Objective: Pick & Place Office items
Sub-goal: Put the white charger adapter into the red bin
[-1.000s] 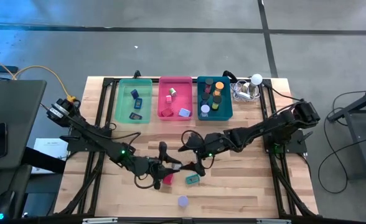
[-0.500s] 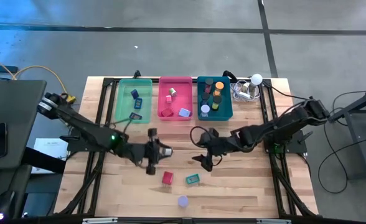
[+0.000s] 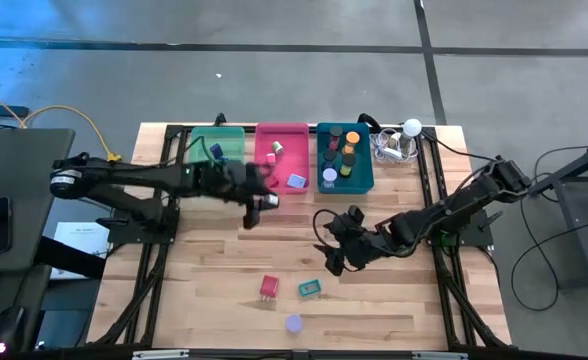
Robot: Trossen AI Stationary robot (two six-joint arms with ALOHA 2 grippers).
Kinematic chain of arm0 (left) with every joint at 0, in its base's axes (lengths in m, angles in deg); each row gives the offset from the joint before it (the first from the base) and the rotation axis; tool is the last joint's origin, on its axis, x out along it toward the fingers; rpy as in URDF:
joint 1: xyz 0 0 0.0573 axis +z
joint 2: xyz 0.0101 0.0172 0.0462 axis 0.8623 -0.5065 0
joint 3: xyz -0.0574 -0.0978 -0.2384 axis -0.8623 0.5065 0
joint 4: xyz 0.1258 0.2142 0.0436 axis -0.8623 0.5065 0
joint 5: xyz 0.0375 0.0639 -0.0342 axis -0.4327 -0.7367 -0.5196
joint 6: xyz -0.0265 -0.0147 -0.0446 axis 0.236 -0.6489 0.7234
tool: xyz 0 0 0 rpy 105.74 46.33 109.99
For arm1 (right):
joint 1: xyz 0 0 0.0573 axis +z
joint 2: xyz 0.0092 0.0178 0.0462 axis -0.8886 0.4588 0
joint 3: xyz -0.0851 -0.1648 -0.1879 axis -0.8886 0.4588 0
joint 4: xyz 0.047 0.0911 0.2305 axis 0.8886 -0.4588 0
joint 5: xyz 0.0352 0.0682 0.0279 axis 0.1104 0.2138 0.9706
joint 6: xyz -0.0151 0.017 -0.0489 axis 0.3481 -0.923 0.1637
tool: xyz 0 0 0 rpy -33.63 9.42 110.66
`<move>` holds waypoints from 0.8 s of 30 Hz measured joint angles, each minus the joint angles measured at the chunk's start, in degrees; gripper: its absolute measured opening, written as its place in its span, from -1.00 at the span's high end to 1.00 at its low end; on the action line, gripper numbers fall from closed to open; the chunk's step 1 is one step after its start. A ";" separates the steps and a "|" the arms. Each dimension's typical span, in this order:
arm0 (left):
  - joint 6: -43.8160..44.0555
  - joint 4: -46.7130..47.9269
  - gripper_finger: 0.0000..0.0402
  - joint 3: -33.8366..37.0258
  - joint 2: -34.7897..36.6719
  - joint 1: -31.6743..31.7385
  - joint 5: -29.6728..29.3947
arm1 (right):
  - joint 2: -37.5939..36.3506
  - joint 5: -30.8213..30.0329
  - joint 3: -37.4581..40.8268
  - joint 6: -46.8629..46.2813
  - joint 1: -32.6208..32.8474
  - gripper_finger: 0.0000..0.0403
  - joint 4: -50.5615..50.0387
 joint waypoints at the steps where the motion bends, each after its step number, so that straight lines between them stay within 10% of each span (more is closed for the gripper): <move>1: -0.10 -0.24 0.33 0.00 -0.46 1.88 1.92 | 0.00 -1.03 0.00 0.01 0.22 -0.44 -0.04; 10: -2.39 -1.01 0.33 -0.06 -6.55 15.94 17.90 | 0.15 -6.01 0.04 -0.01 1.96 -0.43 -0.32; 24: 0.13 -11.09 0.33 -0.04 -17.47 29.30 13.23 | 1.21 -7.02 0.04 0.22 1.90 -0.43 0.05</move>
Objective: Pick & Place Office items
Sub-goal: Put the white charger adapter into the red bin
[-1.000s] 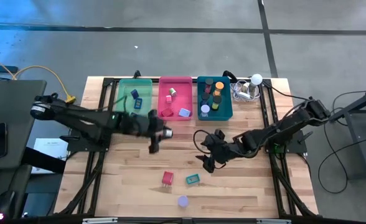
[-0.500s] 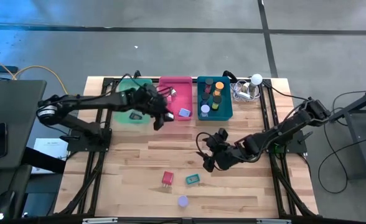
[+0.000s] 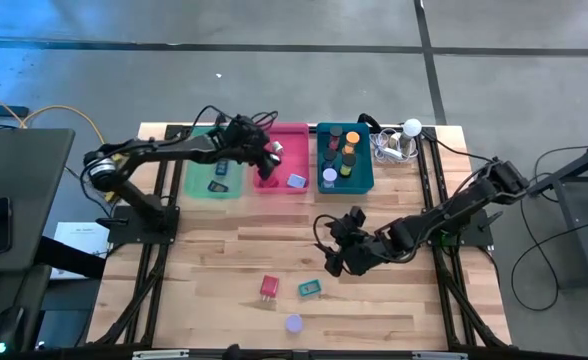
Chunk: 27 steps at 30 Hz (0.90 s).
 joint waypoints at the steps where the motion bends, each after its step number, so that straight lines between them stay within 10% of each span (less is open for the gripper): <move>1: 0.91 -0.20 0.33 0.00 -1.17 0.76 0.05 | 0.28 -0.01 0.02 0.07 0.00 -0.43 -0.04; 27: 0.59 -5.20 0.19 0.02 -6.20 3.28 0.40 | 3.75 0.58 0.02 0.21 -1.14 -0.43 0.88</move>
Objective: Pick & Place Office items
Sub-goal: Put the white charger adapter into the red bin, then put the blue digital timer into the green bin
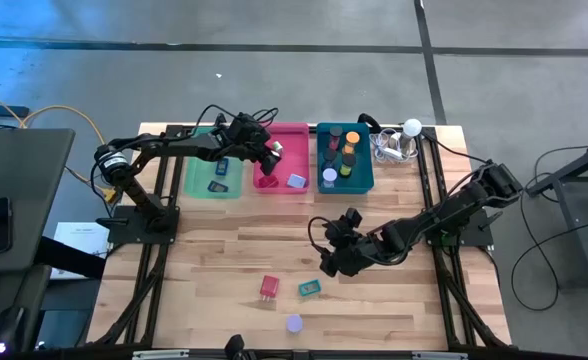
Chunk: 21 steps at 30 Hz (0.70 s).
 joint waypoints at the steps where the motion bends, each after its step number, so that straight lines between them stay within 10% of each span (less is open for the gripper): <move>1: 0.00 -0.01 0.19 0.00 0.00 0.00 0.00 | 0.00 0.00 0.00 0.00 0.00 -0.43 0.00; 21: -7.46 -0.39 -0.56 0.00 1.08 -2.61 -0.03 | -0.02 0.02 0.00 0.03 0.00 -0.43 -0.02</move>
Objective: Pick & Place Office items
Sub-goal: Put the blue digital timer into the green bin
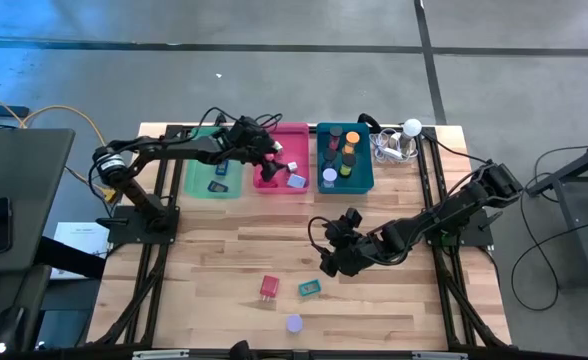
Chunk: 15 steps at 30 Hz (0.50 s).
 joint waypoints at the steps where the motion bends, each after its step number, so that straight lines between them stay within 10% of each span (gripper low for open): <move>1: -0.71 0.17 -0.57 0.00 0.73 -0.18 -0.03 | 0.00 -0.02 0.00 -0.01 0.00 -0.43 0.00; 15: -3.27 5.82 -0.57 0.00 20.90 -5.61 -0.02 | -0.02 0.38 0.00 1.56 0.00 -0.43 -0.02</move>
